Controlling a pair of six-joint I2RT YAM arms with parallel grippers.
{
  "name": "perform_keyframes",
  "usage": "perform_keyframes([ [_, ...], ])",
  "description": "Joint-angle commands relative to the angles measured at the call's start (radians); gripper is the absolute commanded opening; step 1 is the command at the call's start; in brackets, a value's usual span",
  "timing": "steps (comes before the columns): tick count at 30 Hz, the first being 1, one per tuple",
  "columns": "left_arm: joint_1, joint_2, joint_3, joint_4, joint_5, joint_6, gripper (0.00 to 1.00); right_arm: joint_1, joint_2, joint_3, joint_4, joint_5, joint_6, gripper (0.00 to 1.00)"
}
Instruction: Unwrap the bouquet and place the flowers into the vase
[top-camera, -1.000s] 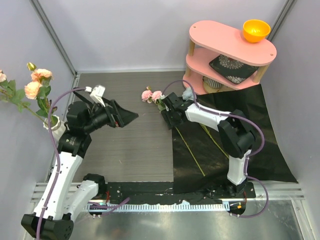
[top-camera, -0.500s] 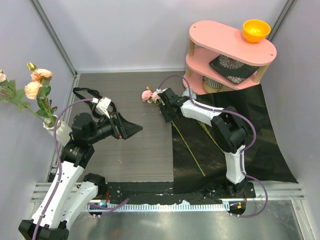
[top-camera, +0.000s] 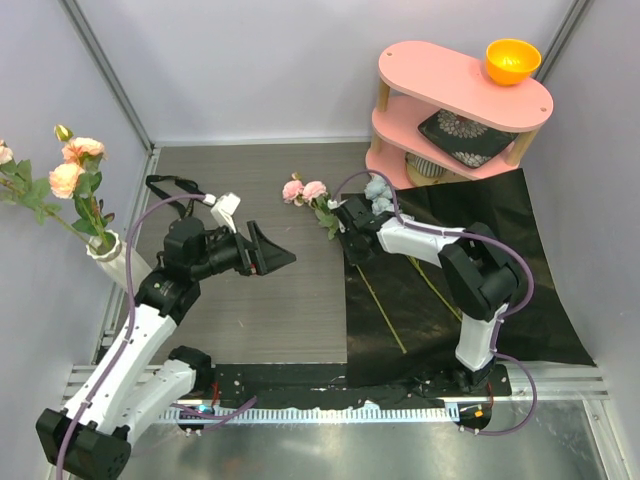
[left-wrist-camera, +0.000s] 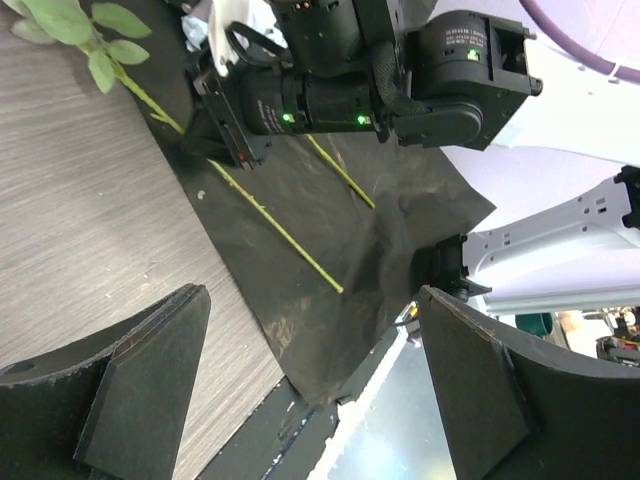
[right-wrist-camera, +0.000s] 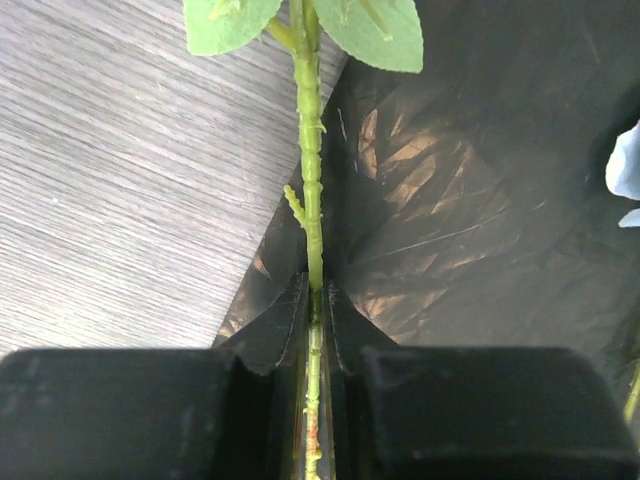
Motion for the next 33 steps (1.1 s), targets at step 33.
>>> perform_keyframes([
  [33,-0.398,0.304,0.25,0.375,-0.323,-0.098,0.6,0.01,-0.983,-0.479,0.684,-0.542,0.2,0.01],
])
